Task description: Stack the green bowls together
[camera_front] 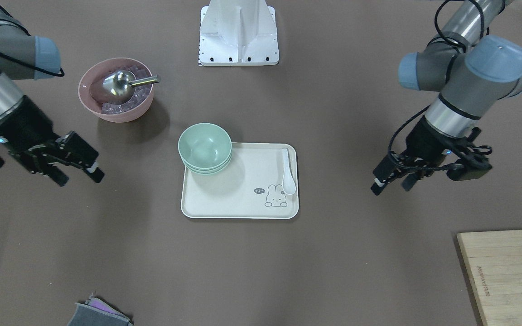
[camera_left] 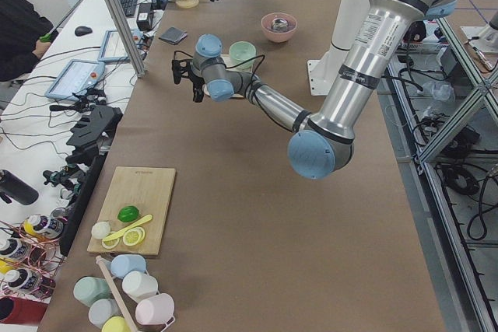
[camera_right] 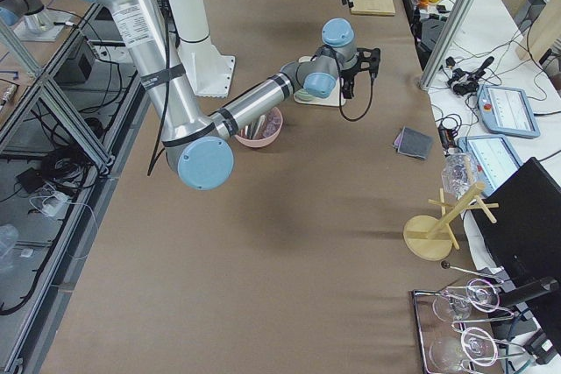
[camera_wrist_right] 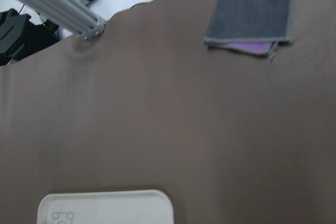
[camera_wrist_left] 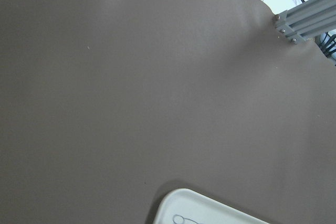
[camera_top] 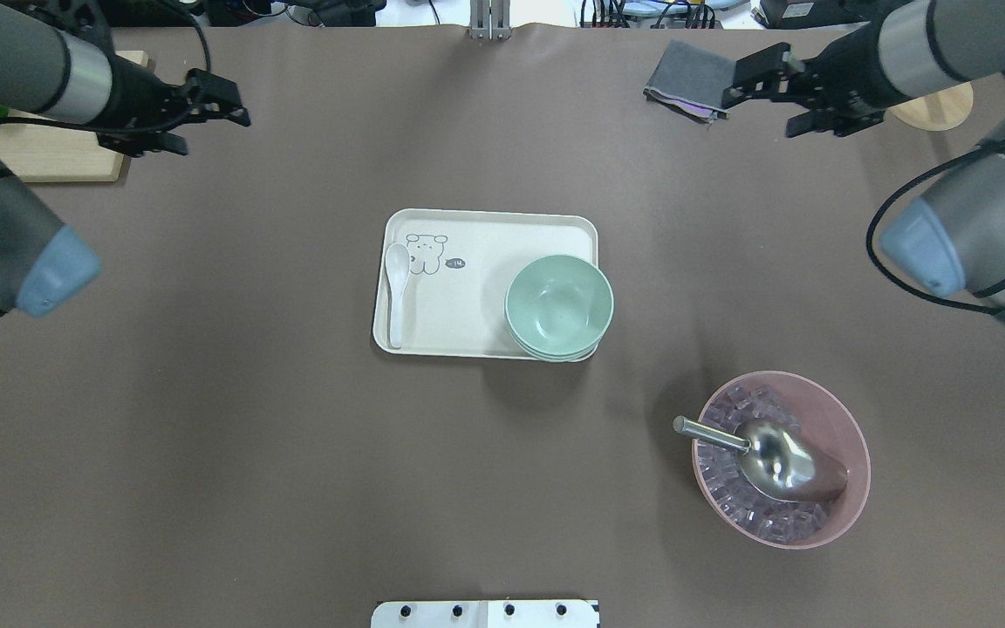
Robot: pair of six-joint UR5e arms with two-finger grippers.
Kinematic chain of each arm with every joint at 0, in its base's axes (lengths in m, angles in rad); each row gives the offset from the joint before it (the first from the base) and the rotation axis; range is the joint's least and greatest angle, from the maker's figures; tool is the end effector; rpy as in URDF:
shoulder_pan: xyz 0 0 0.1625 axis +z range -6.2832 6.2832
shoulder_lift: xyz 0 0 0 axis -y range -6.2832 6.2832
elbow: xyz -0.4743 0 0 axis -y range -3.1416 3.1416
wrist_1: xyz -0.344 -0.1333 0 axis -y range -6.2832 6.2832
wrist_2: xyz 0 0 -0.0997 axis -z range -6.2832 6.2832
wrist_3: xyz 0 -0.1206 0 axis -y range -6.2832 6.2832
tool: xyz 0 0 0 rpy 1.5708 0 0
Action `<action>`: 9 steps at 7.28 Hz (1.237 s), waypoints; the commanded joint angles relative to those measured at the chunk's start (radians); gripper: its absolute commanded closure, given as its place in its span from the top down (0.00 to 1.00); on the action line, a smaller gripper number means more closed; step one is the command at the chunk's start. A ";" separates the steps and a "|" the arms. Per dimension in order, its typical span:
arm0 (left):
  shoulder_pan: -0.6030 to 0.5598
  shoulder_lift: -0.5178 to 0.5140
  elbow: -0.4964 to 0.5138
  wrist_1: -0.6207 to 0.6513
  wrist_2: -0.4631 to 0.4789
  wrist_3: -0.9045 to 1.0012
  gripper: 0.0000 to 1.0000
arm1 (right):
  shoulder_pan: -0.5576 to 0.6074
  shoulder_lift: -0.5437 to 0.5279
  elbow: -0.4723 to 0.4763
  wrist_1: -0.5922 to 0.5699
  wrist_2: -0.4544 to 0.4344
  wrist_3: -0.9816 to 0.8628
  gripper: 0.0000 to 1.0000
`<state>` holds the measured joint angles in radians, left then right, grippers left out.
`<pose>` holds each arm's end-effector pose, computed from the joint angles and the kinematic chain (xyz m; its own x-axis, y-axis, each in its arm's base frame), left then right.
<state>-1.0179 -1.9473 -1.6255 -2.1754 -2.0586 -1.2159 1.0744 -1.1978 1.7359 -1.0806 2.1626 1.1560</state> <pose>0.2652 -0.5759 0.4283 0.4387 -0.1264 -0.8897 0.4133 0.9075 0.0749 -0.2303 -0.5638 0.3942 0.4274 0.0869 0.8999 -0.3605 0.9292 0.0816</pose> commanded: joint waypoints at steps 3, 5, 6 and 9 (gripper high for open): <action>-0.243 0.267 -0.017 0.002 -0.009 0.676 0.98 | 0.150 -0.217 -0.013 -0.295 -0.109 -0.749 1.00; -0.287 0.344 -0.014 0.003 -0.012 0.808 0.98 | 0.168 -0.332 -0.033 -0.285 -0.129 -0.864 1.00; -0.288 0.355 -0.004 0.005 -0.012 0.805 0.98 | 0.189 -0.371 -0.038 -0.286 -0.127 -0.962 1.00; -0.350 0.343 0.068 0.017 -0.159 0.797 0.98 | 0.378 -0.385 -0.177 -0.308 0.074 -1.219 1.00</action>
<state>-1.3347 -1.5973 -1.5859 -2.1678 -2.1510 -0.4158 1.3709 -1.5861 1.6247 -1.3774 2.1268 0.0130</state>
